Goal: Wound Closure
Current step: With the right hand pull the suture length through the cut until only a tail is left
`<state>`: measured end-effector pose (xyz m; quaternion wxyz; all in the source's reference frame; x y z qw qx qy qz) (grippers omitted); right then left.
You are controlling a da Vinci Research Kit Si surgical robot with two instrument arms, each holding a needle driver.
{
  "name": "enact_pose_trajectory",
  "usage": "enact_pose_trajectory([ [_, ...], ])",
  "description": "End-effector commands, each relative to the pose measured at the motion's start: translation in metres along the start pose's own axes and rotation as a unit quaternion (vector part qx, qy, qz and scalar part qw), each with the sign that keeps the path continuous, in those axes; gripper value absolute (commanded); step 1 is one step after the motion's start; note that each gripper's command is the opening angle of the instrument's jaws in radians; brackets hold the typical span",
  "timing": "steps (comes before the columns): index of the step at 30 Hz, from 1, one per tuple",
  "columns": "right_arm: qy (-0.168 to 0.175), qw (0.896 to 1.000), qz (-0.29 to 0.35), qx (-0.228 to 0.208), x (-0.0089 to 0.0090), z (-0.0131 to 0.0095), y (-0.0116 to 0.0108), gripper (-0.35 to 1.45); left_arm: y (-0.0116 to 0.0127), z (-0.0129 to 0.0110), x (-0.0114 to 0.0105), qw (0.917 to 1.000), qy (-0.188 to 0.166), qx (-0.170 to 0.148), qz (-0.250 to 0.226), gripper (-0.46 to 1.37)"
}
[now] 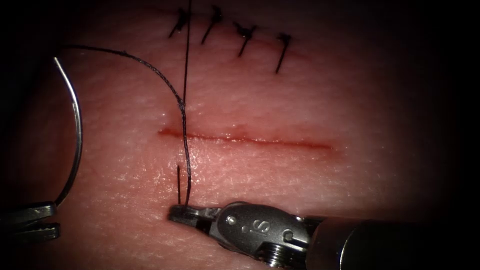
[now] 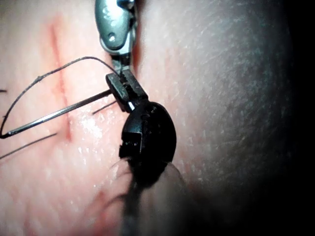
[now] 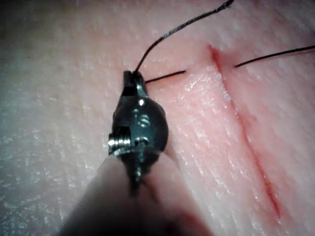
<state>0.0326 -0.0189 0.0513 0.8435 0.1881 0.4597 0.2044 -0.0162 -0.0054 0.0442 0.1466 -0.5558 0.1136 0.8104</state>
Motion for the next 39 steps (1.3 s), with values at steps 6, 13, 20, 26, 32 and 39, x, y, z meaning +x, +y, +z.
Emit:
enact_pose_trajectory([
  [6, 0.0, 1.0, -0.005, 0.019, 0.0003, -0.001, -0.0022, -0.35, -0.0003, -0.0002, -0.0008, 0.9999, -0.009, 0.005, 0.001, -0.35],
  [13, 0.0, 0.999, -0.012, 0.038, 0.0005, -0.0022, -0.0048, -0.35, -0.0008, -0.0005, -0.0014, 0.9998, -0.014, 0.012, -0.001, -0.35],
  [20, -0.001, 0.997, -0.02, 0.073, 0.0007, -0.0025, -0.0071, -0.35, -0.0007, -0.0005, -0.0015, 0.9998, -0.016, 0.016, -0.001, -0.35],
  [26, -0.003, 0.996, -0.024, 0.09, 0.0013, -0.0028, -0.0084, -0.35, -0.0007, -0.0004, -0.0015, 0.9997, -0.016, 0.016, -0.001, -0.35],
  [32, -0.003, 0.995, -0.026, 0.101, 0.0017, -0.0026, -0.0092, -0.35, -0.0007, -0.0004, -0.0015, 0.9998, -0.016, 0.016, -0.001, -0.35],
  [39, -0.004, 0.994, -0.025, 0.107, 0.002, -0.0023, -0.0093, -0.35, -0.0006, -0.0005, -0.0016, 0.9997, -0.018, 0.014, 0.0, -0.35],
])
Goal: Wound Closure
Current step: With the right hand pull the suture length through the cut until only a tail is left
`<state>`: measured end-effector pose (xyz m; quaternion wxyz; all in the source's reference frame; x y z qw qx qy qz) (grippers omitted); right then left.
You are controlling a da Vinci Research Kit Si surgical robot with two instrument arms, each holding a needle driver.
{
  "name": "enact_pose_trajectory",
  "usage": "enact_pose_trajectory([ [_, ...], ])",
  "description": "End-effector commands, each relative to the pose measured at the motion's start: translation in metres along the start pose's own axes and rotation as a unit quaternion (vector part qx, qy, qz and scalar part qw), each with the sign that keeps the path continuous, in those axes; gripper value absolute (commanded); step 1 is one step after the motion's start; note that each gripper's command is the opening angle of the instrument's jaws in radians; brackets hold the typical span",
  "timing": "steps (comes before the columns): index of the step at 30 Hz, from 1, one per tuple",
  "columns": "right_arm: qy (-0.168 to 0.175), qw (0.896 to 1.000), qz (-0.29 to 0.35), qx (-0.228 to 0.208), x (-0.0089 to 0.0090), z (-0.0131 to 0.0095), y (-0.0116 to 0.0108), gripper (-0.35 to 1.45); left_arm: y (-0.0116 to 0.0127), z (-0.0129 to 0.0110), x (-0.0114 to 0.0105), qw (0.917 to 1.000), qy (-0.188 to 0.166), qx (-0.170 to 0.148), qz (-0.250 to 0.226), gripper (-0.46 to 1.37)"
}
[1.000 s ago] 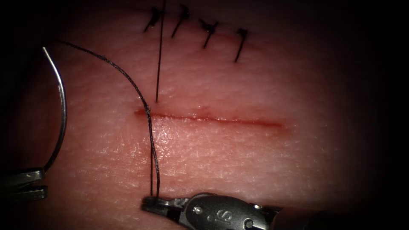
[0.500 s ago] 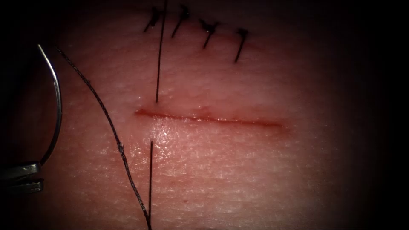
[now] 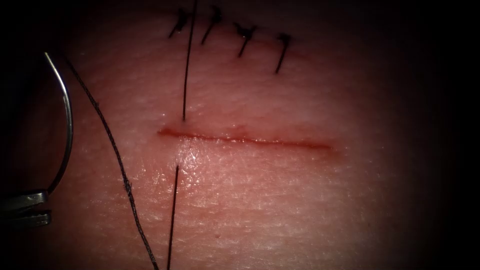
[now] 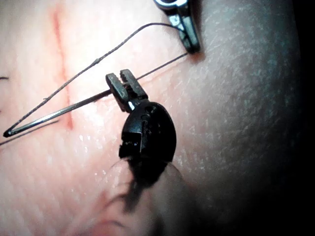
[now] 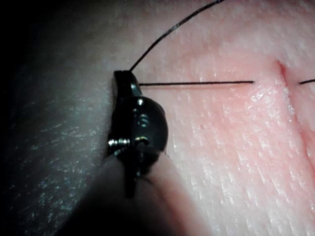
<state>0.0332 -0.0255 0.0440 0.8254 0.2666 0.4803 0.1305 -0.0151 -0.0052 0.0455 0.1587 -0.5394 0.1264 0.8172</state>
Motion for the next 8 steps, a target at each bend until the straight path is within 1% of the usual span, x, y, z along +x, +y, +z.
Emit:
enact_pose_trajectory([
  [1, 0.001, 1.0, 0.001, -0.001, 0.0, 0.0, 0.0001, -0.35, 0.0, 0.0, 0.0, 1.0, 0.0, -0.006, 0.0, -0.35],
  [8, 0.001, 1.0, 0.001, -0.005, -0.0001, -0.0001, 0.0003, -0.35, 0.0, 0.0, 0.0, 1.0, -0.002, -0.006, -0.002, -0.35],
])
